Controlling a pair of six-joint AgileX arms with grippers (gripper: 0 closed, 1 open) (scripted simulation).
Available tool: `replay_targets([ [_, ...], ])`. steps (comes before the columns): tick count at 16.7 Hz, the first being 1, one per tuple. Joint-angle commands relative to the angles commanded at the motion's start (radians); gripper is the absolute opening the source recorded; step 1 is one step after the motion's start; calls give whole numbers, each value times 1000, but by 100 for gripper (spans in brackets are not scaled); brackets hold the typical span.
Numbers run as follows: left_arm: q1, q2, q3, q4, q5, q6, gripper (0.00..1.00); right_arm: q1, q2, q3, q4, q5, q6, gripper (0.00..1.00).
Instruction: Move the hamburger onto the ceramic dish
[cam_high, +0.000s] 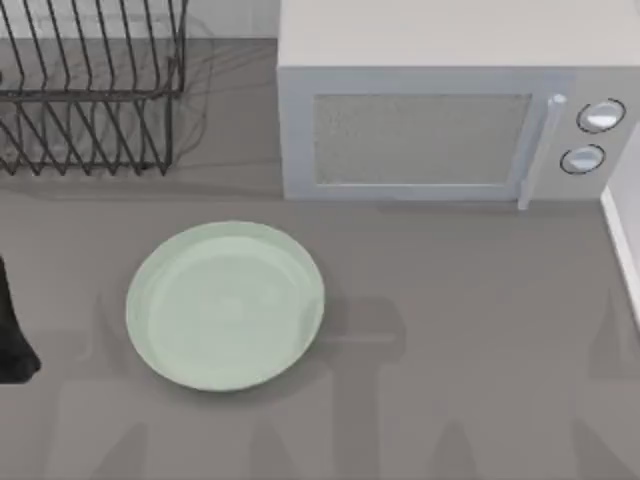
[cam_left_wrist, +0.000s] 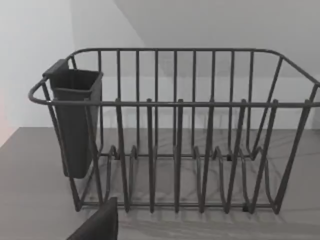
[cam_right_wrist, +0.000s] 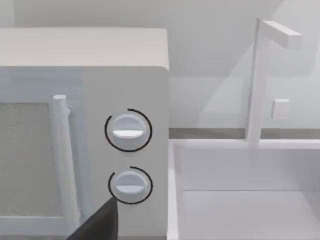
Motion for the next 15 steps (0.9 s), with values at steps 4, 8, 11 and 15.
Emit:
replay_targets([
  [4,9,33,24,-27,3,33,100,0,0,0,0,0,0,100],
  [8,62,219,144,-163,6,224,100,0,0,0,0,0,0,100],
  [11,125,447,268,-317,5,472,100,0,0,0,0,0,0,100],
  [15,217,799,444,-548,0,864,100,0,0,0,0,0,0,100],
])
